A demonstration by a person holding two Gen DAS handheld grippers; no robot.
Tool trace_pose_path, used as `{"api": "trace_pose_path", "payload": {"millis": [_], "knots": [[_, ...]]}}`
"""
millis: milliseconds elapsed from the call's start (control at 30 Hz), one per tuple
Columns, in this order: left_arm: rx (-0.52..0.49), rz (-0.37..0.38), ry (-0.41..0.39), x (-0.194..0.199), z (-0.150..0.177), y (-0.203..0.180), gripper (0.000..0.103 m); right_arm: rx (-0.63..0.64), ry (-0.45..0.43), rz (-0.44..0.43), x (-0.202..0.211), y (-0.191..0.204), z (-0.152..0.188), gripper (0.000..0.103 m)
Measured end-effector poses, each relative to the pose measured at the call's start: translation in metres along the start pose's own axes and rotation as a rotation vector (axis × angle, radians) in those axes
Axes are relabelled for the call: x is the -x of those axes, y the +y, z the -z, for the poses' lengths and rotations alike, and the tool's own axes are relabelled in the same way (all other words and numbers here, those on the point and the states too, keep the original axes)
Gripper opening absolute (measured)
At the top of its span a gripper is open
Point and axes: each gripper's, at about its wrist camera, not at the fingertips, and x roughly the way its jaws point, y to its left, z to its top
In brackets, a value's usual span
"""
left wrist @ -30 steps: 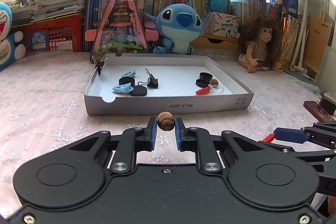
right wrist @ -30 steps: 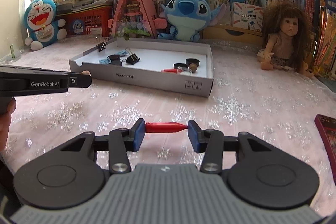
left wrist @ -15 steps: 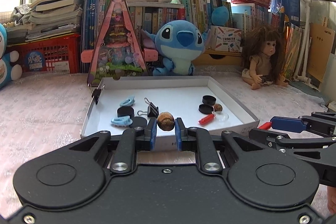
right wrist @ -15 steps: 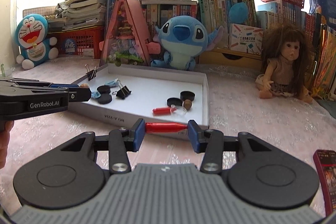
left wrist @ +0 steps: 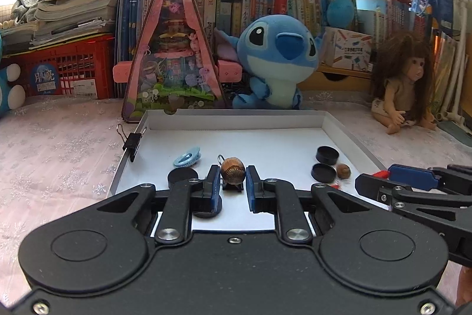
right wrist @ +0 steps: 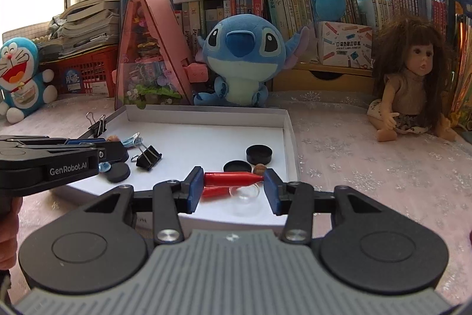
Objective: Organize rigid objects
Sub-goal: 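Carry the brown nut in the left gripper and red marker in the right gripper over the tray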
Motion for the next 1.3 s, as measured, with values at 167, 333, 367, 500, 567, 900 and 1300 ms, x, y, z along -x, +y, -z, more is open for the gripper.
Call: {"api": "trace_pose_path", "payload": {"millis": [167,333,367,500,567,900,1300], "knots": [[0.01,-0.01,0.013,-0.021,-0.013,0.006,0.017,-0.023,0.016,-0.004,-0.021,-0.002,-0.009,0.05],[0.005,-0.02,0.023,-0.049,-0.034,0.015,0.017,-0.056,0.028,-0.025,-0.049,-0.008,-0.028,0.05],[0.007,-0.024,0.027,-0.056,-0.038,0.016,0.017,-0.061,0.024,-0.028,-0.055,-0.009,-0.03,0.05],[0.005,-0.04,0.035,-0.081,-0.046,0.019,0.017,-0.054,0.006,-0.027,-0.077,-0.007,-0.037,0.05],[0.0,-0.047,0.05,-0.091,-0.046,0.02,0.017,-0.047,0.017,-0.014,-0.087,-0.004,-0.038,0.05],[0.02,-0.057,0.149,-0.117,-0.04,0.029,0.017,-0.062,0.122,0.016,-0.119,0.0,-0.042,0.05],[0.037,-0.047,0.168,-0.12,-0.039,0.031,0.018,-0.017,0.177,0.04,-0.127,0.008,-0.044,0.05]]}}
